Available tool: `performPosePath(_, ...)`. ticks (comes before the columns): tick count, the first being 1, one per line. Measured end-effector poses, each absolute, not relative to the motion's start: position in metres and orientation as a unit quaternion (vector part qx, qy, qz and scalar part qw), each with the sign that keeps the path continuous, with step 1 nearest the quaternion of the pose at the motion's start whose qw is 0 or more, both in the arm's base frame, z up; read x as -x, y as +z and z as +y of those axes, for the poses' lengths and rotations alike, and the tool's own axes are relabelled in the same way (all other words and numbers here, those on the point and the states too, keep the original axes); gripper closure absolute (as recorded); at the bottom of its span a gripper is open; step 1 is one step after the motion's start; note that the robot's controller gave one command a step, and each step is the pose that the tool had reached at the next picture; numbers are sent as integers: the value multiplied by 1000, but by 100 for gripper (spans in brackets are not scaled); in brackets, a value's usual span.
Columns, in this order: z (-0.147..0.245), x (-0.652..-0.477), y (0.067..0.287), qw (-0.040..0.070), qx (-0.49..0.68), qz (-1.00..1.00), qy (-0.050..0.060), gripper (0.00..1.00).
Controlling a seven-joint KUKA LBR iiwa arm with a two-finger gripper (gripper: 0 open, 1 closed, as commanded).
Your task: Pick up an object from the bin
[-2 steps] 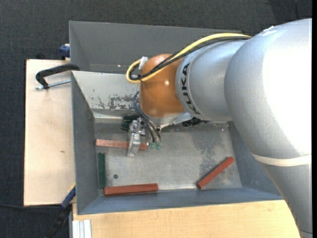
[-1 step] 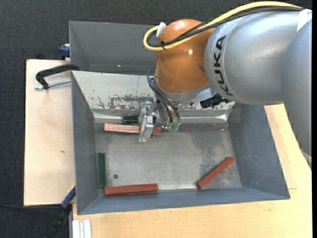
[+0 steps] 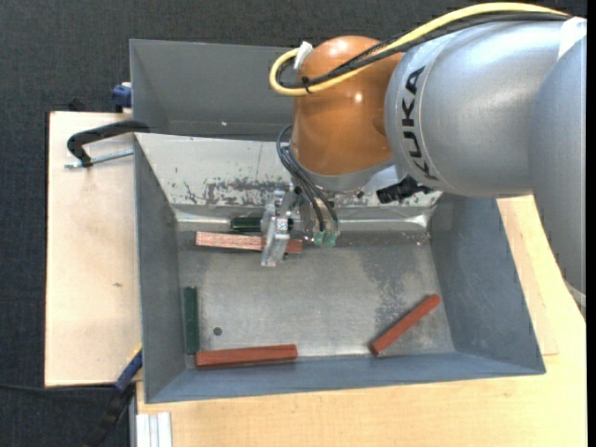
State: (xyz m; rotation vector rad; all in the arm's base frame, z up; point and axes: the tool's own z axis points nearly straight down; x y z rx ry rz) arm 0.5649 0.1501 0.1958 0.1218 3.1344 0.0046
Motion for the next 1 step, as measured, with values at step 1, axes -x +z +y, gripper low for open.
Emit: performPosePath(1,141,-560,230,1,11,1000,1,100)
